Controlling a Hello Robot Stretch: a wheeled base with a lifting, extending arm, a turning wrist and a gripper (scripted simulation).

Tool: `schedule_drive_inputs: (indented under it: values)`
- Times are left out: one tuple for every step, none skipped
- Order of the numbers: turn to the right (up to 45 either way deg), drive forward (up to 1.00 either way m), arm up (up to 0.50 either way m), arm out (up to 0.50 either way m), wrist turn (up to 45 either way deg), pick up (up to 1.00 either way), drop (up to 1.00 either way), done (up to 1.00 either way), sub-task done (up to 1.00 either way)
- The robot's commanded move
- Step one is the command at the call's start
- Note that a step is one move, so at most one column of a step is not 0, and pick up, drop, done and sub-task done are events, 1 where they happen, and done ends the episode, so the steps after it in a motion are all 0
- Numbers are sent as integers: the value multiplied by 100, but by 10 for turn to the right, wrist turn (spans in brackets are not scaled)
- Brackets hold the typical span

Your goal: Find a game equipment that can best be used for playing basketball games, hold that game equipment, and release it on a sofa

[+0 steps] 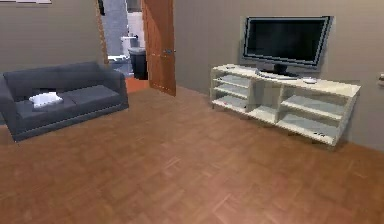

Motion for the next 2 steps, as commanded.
schedule_drive_inputs:
  values:
    - [-60, 0, 0, 0, 0, 0, 0, 0, 0]
    - [0, 100, 0, 0, 0, 0, 0, 0, 0]
